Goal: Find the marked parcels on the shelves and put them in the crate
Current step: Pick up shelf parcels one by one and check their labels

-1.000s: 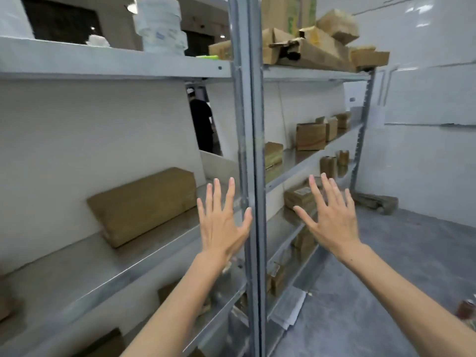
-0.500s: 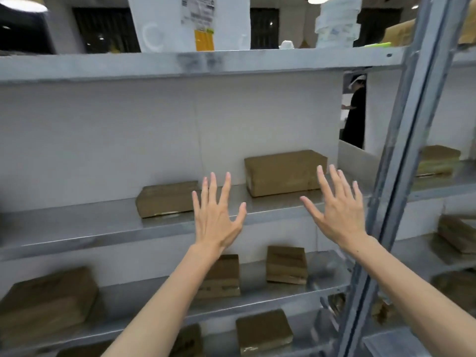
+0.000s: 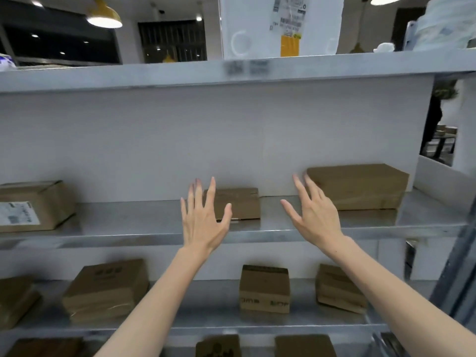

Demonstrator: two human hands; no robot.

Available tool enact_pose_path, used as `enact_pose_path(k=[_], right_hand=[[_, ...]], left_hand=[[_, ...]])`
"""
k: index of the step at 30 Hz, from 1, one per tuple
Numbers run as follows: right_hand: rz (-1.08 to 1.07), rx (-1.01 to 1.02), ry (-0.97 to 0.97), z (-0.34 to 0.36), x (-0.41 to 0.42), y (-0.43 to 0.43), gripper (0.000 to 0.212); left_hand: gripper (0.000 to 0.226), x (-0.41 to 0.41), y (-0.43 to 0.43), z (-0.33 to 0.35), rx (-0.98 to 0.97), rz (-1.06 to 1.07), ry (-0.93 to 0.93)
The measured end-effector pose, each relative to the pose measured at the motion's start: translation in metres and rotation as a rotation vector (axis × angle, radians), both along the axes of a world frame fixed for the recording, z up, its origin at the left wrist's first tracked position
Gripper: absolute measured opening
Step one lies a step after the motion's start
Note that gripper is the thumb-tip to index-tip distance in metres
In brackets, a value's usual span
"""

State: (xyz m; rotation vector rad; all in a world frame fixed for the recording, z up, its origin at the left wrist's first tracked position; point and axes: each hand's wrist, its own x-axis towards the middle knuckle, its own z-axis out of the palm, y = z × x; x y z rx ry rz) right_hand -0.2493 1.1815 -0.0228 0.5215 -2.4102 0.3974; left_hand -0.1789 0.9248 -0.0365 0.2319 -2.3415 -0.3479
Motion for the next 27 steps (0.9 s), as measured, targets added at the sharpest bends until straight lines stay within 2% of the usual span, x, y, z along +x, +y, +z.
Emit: enact_pose_path(k=[3, 6, 9, 15, 18, 21, 27], right_hand=[[0.079, -0.075, -0.11, 0.003, -0.011, -0.035, 0.073], [0.126, -0.183, -0.231, 0.008, -0.021, -0.066, 0.07], [0.131, -0.292, -0.431, 0.011, -0.031, -0.087, 0.067], [0.137, -0.631, -0.752, 0.002, -0.057, -0.111, 0.059], [0.132, -0.788, -0.829, -0.006, -0.067, -0.118, 0.045], [0.107, -0.863, -0.843, -0.011, -0.075, -0.119, 0.032], [0.205, -0.984, -0.859, -0.007, -0.08, -0.114, 0.021]], left_hand=[[0.07, -0.013, -0.026, 0.005, 0.117, -0.059, 0.018], [0.064, -0.027, -0.043, 0.009, 0.311, -0.137, 0.068], [0.059, -0.046, -0.055, 0.007, 0.534, -0.136, 0.058], [0.048, -0.076, -0.069, 0.001, 1.027, -0.095, -0.086], [0.039, -0.086, -0.073, 0.003, 1.151, -0.092, -0.129], [0.035, -0.09, -0.075, 0.003, 1.291, -0.091, -0.176], [0.023, -0.088, -0.076, 0.008, 1.297, -0.103, -0.159]])
